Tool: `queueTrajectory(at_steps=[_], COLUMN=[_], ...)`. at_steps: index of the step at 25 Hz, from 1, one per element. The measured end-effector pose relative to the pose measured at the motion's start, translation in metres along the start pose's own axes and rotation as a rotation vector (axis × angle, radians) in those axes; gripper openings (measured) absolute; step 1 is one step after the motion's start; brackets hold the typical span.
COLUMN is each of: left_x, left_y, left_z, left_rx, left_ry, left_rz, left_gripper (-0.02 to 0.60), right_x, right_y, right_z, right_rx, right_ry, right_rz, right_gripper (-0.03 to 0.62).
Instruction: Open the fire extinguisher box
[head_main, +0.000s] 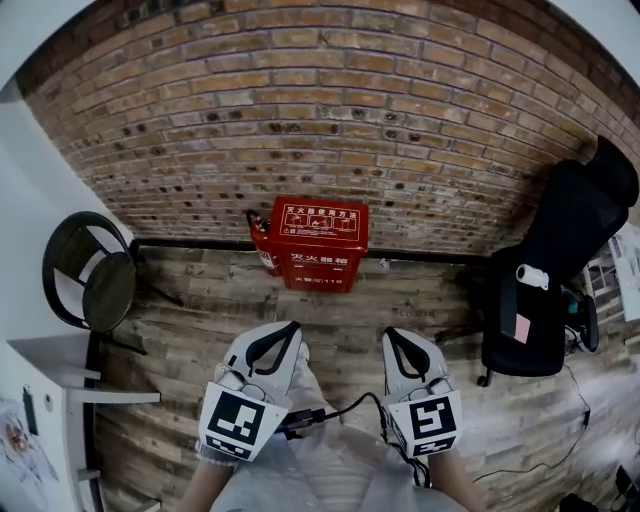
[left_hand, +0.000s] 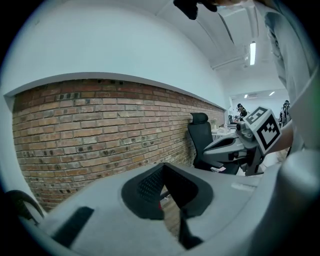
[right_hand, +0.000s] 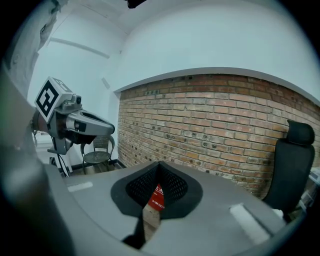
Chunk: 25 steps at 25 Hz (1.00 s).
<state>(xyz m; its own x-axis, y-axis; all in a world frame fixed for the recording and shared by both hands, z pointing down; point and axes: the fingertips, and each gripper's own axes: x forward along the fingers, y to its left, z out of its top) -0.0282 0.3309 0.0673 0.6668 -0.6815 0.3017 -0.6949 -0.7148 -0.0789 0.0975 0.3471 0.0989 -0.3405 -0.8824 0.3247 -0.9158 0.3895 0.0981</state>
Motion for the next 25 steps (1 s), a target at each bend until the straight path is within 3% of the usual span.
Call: queueTrajectory(at_steps=[12, 25], left_x=[0.086, 0.151], left_y=[0.104, 0.204], left_z=[-0.005, -0.008], left_rx=[-0.029, -0.051], left_ry=[0.055, 0.078], left_rz=[-0.041, -0.119], left_gripper=[-0.002, -0.002], right_x=[0.123, 0.234], right_y=[-0.035, -0.041], right_z=[0.019, 0.037], right_rx=[0.029, 0.06], right_ry=[0.065, 0.157], right_rz=[-0.009, -0.038], right_gripper=[0.008, 0.008])
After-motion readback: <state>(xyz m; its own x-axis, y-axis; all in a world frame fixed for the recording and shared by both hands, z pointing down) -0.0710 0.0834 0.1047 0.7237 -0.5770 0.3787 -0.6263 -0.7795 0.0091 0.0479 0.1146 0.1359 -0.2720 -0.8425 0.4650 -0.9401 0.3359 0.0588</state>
